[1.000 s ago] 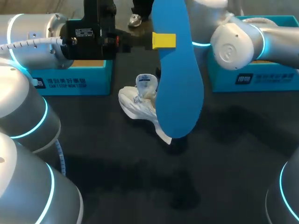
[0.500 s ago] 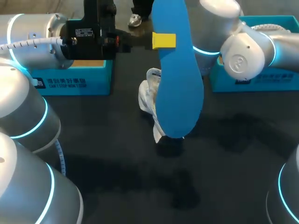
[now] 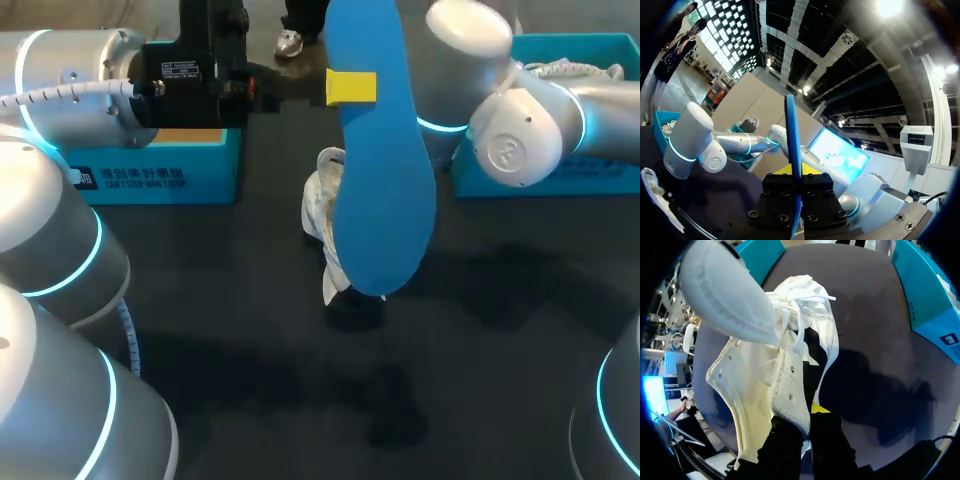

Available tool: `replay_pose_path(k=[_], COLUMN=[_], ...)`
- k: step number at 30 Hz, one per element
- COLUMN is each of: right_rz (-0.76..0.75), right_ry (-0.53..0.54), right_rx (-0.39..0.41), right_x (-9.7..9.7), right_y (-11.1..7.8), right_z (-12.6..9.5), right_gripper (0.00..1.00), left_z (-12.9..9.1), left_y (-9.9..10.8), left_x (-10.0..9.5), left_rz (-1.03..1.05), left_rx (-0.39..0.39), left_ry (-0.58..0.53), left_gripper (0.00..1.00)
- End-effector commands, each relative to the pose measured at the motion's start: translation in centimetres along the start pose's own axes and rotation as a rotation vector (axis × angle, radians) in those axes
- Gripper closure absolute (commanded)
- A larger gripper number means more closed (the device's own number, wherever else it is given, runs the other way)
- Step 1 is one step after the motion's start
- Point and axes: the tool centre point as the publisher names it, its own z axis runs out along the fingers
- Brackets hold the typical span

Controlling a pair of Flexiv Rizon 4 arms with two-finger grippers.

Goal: Take the shoe out of the shoebox, open the shoe tongue, remove and reinsert the insole, then place the shoe into the shoebox

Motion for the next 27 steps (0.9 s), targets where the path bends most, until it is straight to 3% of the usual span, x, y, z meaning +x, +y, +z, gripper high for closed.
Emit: replay_pose_path(k=[1,8,19,20,21,22,23,27], right_rz=[0.017,0.062,0.079,0.077,0.076,0.076,0.076,0.082], right_ry=[0.011,0.043,0.055,0.056,0.056,0.059,0.06,0.128], right_rx=[-0.017,-0.046,-0.01,-0.011,-0.011,-0.015,-0.017,-0.112], right_x=[-0.2,-0.4,-0.7,-0.7,-0.7,-0.6,-0.5,0.0], right_y=[-0.4,-0.2,-0.2,-0.1,0.0,0.0,0.0,-0.3], right_z=[0.5,1.5,2.6,2.6,2.5,2.4,2.2,1.3], right_gripper=[1.0,1.0,0.98,0.62,0.51,0.19,0.0,0.0], left_z=[0.0,0.0,0.0,0.0,0.0,0.0,0.0,0.0], left_y=[0.1,0.1,0.1,0.1,0.1,0.1,0.1,0.1], left_x=[0.0,0.0,0.0,0.0,0.0,0.0,0.0,0.0], left_rz=[0.0,0.0,0.0,0.0,0.0,0.0,0.0,0.0], left_rx=[0.001,0.001,0.001,0.001,0.001,0.001,0.001,0.001], left_ry=[-0.001,-0.001,-0.001,-0.001,-0.001,-0.001,-0.001,-0.001], left_gripper=[1.0,1.0,1.0,1.0,1.0,1.0,1.0,1.0])
